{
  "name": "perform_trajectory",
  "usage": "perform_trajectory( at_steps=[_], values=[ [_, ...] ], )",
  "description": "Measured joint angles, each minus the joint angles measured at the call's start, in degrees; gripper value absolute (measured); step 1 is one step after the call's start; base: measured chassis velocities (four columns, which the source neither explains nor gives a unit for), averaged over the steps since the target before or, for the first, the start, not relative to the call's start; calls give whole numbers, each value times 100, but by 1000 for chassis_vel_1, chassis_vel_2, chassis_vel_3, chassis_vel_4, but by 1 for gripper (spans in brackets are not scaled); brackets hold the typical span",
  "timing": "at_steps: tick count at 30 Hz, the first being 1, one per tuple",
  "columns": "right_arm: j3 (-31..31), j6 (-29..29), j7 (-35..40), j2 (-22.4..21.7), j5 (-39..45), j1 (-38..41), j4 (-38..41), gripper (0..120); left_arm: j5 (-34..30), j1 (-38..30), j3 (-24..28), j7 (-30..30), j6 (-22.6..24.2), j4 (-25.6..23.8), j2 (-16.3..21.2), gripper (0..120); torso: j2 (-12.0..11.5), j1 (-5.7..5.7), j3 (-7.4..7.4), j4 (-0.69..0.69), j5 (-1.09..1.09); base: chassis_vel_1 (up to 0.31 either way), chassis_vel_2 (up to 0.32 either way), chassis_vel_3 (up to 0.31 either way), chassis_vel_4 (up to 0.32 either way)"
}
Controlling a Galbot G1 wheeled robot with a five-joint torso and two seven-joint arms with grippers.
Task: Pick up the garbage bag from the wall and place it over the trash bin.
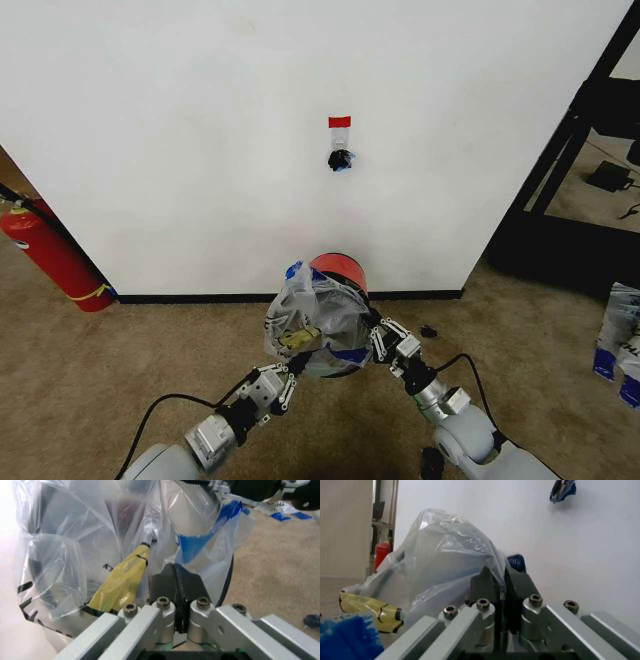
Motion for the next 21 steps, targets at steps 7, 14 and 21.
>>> perform_trajectory(
  at_steps=[7,14,21],
  values=[
    [3,-5,0,0,6,-34,9,1,86,-19,-13,16,-29,22,-9,19,0,0,0,0,0,0,0,0,0],
    [7,-12,-2,-1,13,-38,9,1,92,-22,-15,26,-36,-3,-9,25,0,0,0,0,0,0,0,0,0],
    [-1,-28,-3,5,52,-47,66,1,102,-68,27,31,-40,80,-42,11,0,0,0,0,0,0,0,0,0]
  ],
)
